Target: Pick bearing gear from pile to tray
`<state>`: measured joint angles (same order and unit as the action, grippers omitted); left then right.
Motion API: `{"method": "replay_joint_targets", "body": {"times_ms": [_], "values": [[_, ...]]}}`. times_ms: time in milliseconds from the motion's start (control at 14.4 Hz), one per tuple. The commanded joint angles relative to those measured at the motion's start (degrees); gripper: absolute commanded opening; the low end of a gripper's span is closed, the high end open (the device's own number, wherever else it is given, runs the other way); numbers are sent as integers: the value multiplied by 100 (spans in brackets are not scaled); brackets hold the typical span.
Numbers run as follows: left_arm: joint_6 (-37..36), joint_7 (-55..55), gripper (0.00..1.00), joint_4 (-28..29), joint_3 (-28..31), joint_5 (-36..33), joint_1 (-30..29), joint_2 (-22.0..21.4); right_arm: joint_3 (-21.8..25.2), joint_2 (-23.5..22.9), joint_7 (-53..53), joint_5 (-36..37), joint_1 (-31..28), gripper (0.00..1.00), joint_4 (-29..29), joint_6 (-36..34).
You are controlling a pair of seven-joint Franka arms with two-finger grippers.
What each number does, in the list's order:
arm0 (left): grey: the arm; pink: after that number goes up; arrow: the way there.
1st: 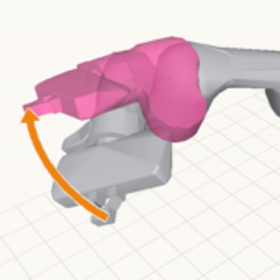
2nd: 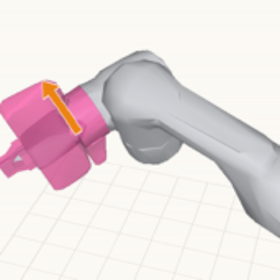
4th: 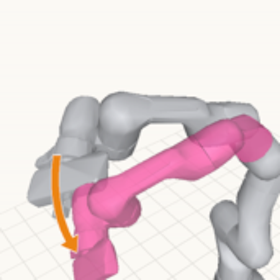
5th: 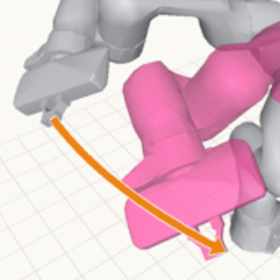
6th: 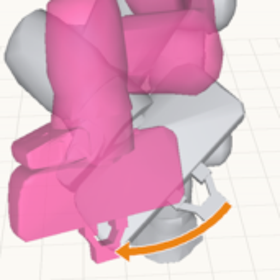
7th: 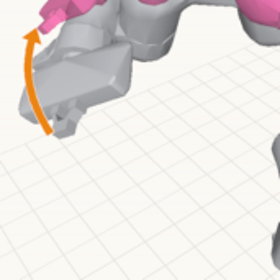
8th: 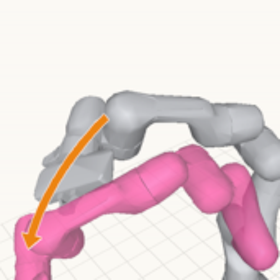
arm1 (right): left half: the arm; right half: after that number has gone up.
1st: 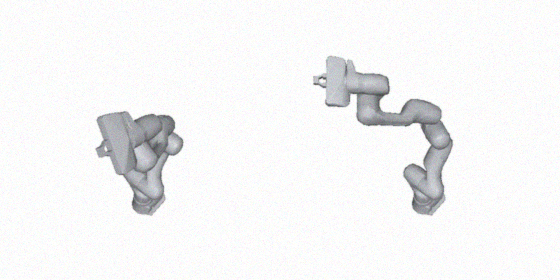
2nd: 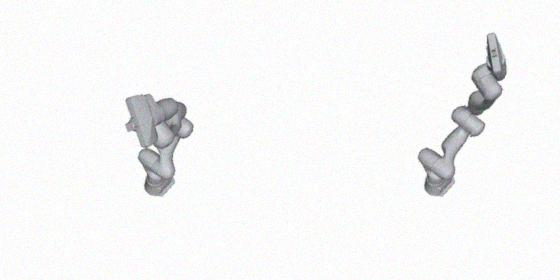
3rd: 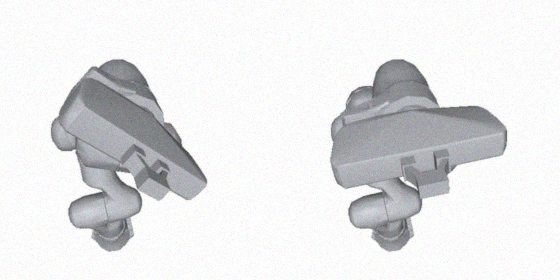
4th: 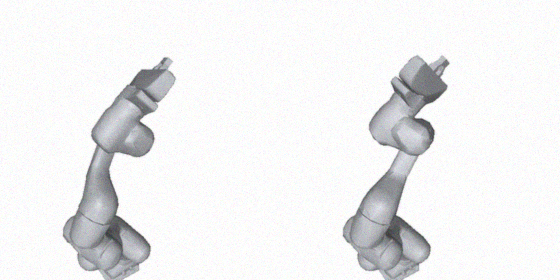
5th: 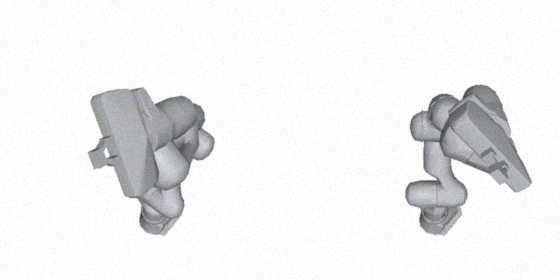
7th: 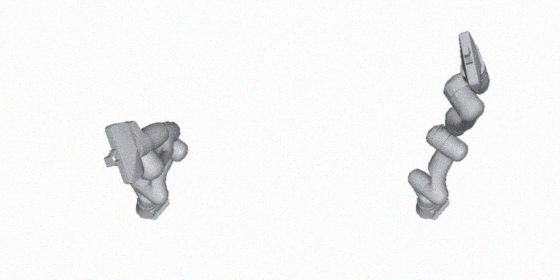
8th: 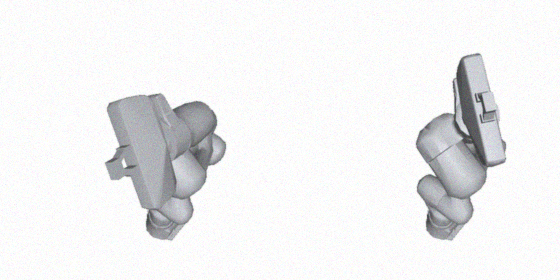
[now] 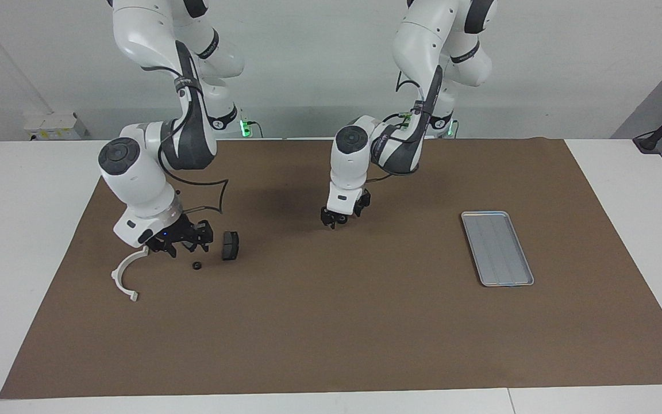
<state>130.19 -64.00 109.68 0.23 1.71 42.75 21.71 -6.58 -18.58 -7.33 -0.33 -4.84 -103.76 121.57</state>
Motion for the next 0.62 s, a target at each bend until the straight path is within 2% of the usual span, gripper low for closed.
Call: {"method": "replay_joint_targets", "body": {"times_ms": [0, 139, 208, 277, 346, 416, 485, 554], "values": [[217, -192, 94, 230, 82, -109, 155, -88, -72, -5, -164, 59, -140, 80, -302, 332], [235, -227, 89, 238, 82, -109, 181, -88, -72, -5, -163, 59, -131, 79, -373, 420], [244, -288, 84, 256, 82, -109, 216, -96, -72, -14, -163, 59, -122, 79, -373, 429], [253, -367, 74, 282, 82, -109, 234, -96, -72, -23, -155, 59, -114, 78, -373, 438], [314, -368, 61, 335, 82, -109, 269, -105, -72, -49, -155, 59, -113, 78, -382, 447], [367, -368, 41, 379, 82, -109, 287, -131, -72, -93, -172, 59, -122, 78, -382, 508], [350, -359, 15, 379, 82, -109, 287, -140, -72, -119, -181, 59, -122, 78, -417, 630], [315, -333, 0, 344, 91, -109, 261, -140, -72, -163, -181, 59, -122, 78, -443, 692]]}}
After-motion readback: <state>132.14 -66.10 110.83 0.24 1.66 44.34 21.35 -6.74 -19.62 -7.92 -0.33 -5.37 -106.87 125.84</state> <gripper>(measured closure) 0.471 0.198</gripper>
